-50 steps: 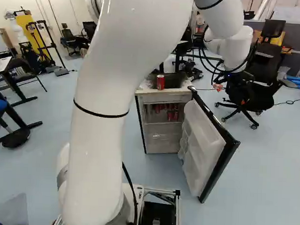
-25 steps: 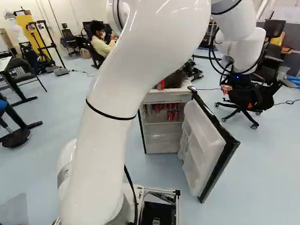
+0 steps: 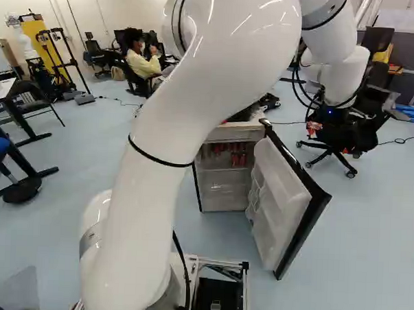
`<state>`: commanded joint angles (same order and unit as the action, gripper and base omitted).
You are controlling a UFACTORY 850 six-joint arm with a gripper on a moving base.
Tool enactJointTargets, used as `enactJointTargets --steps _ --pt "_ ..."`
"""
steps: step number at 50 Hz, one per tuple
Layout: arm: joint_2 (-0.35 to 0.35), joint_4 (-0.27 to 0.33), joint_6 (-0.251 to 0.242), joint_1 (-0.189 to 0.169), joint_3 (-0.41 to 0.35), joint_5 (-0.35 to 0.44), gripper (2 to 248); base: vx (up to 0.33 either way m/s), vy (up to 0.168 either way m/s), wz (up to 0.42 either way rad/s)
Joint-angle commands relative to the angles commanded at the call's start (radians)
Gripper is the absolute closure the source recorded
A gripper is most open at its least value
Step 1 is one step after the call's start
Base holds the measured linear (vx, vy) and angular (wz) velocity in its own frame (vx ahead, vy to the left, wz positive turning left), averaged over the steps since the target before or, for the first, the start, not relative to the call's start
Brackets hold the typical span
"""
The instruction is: Grab a drink from the fridge
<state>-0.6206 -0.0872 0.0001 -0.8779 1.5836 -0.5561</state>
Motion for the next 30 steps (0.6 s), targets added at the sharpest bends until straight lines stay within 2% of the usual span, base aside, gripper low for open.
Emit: enactJointTargets --steps 30 --pt "-0.074 0.0 0.0 0.0 0.02 0.0 3 0.0 0.0 0.0"
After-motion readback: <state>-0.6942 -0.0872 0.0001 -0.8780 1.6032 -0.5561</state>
